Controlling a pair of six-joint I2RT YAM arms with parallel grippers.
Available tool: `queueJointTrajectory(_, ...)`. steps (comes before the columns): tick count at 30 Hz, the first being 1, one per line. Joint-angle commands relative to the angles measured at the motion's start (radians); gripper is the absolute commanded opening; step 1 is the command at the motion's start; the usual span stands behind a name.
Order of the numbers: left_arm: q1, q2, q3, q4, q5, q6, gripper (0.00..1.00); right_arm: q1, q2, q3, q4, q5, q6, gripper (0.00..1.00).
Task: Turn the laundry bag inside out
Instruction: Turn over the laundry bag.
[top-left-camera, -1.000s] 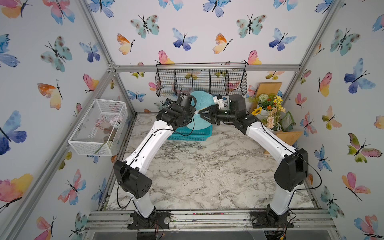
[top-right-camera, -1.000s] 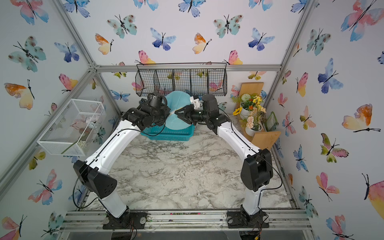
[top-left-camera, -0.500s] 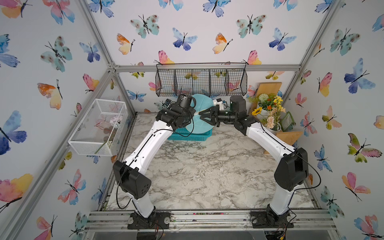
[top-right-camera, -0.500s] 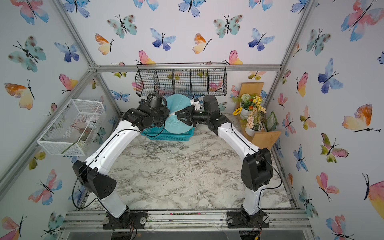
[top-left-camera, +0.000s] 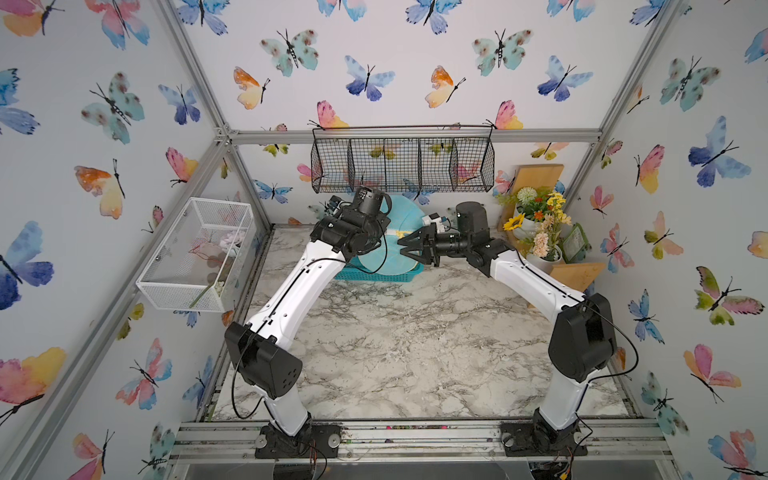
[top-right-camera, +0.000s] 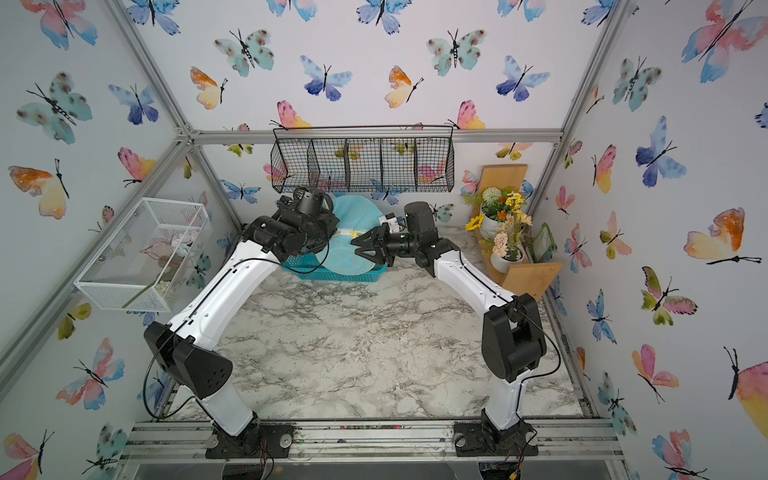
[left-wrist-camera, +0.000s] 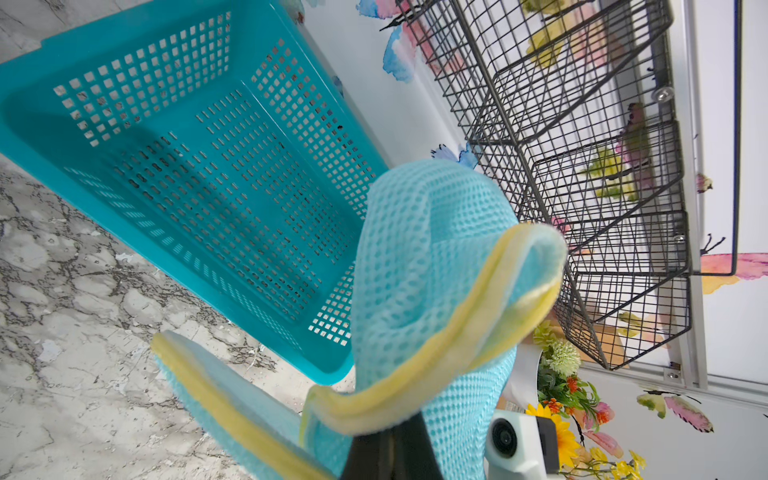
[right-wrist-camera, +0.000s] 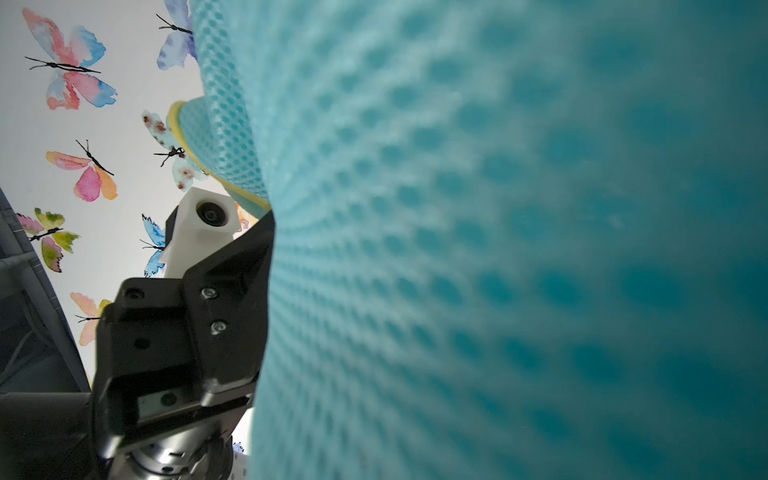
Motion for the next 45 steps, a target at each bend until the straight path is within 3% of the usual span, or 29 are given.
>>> queueJointTrajectory(1, -0.005, -0.012, 0.023, 0.001, -0.024, 0.011, 0.0, -0.002, -0.009, 0.004, 0.057, -0.011, 0.043, 0.37)
queueJointTrajectory(11, -0.016, -0.007, 0.02, 0.006, -0.027, 0.011, 0.0, -0.002, 0.007, 0.036, 0.149, 0.045, 0.136, 0.37)
queueJointTrajectory(31, -0.029, -0.026, -0.031, 0.026, -0.061, 0.046, 0.0, -0.002, -0.031, -0.083, 0.397, 0.073, 0.377, 0.28)
queueJointTrajectory(45, -0.041, -0.043, -0.033, 0.021, -0.111, 0.101, 0.0, -0.002, -0.046, -0.133, 0.45, 0.081, 0.419, 0.01)
